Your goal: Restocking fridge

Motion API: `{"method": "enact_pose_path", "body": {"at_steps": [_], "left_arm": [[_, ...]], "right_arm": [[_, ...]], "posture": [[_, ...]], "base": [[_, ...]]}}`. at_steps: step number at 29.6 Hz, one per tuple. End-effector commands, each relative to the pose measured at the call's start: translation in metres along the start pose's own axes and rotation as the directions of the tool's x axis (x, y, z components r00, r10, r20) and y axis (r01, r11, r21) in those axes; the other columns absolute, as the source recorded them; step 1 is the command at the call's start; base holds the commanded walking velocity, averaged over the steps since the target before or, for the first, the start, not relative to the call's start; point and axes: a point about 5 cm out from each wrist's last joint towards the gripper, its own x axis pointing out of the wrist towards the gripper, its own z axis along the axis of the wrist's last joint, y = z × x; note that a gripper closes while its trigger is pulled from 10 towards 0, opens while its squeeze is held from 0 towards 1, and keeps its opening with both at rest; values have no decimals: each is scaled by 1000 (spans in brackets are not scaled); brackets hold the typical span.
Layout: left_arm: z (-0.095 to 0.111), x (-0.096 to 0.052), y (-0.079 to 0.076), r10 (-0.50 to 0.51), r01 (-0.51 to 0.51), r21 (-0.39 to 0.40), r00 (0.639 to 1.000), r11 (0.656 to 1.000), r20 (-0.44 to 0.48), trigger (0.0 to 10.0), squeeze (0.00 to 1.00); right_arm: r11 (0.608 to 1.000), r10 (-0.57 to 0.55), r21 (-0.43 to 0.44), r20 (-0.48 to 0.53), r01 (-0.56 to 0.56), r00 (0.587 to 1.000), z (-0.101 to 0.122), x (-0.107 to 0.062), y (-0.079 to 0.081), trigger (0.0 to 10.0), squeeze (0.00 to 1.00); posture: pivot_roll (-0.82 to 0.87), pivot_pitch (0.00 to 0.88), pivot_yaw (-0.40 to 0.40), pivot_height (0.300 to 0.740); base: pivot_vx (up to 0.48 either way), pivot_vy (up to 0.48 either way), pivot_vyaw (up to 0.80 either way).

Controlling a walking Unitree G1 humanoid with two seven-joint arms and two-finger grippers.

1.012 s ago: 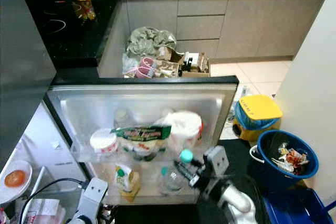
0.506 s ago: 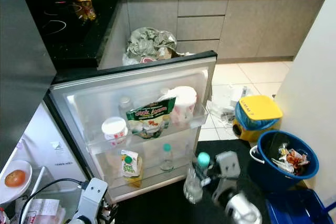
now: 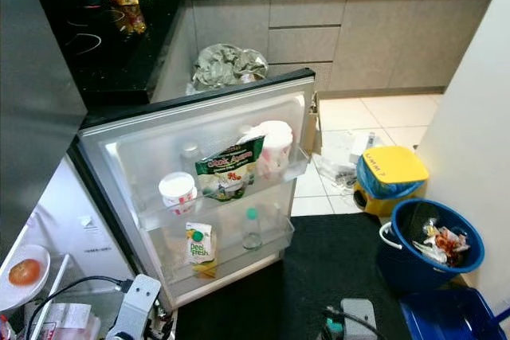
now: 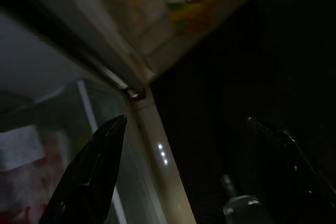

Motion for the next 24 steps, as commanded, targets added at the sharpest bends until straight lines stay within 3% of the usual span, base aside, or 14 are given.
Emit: {"method": "enact_pose_path", "body": {"at_steps": [1,22,24], "left_arm": [[-10,-3,1,5,-6,-6,999,1000,-38,10000,0],[-10,-2,-2,2,-1,10,999,1000,-50,10000,0],[-9,-2,-3,-6,6,7,999,1000,-49,10000,0]], "right_arm": [[1000,3,-21,14,-3,1000,3,2,3,10000,0],[993,-26,-117,23,28,999,11,2,-12,10000,0],[995,-42,-93,47,46,998,13,1,-15,10000,0]], "posture": [[-89,50,36,740],[-81,65,32,740],[-82,66,31,740]], "base": [[0,0,800],[0,0,800],[0,0,450]]}}
